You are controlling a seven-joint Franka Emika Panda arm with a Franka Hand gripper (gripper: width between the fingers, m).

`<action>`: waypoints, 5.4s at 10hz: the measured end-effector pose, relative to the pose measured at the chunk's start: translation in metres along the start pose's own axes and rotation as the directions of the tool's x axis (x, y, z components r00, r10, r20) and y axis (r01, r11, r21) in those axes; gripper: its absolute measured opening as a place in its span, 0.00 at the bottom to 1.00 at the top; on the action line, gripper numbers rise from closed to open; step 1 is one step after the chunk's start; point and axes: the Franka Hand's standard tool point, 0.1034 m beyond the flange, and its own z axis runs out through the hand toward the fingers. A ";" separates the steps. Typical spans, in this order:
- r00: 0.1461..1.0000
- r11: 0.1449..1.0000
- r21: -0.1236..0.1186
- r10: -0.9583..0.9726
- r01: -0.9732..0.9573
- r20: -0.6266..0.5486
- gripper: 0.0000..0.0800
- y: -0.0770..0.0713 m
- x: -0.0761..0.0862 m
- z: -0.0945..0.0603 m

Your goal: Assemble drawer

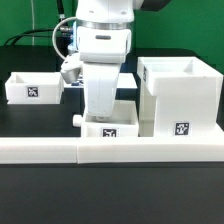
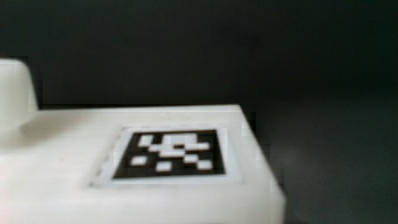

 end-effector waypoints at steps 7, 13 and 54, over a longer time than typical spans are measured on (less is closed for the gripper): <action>0.999 0.999 -0.006 -0.033 0.033 -0.006 0.05 -0.003 -0.001 0.005; 0.999 0.999 -0.007 -0.039 0.039 -0.001 0.05 -0.001 0.005 0.003; 1.000 1.000 -0.004 0.010 -0.010 0.001 0.05 0.002 0.004 0.001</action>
Offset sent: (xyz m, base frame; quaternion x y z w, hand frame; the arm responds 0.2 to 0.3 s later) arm 0.0000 0.0000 0.0000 0.0000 0.0000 0.0000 1.0000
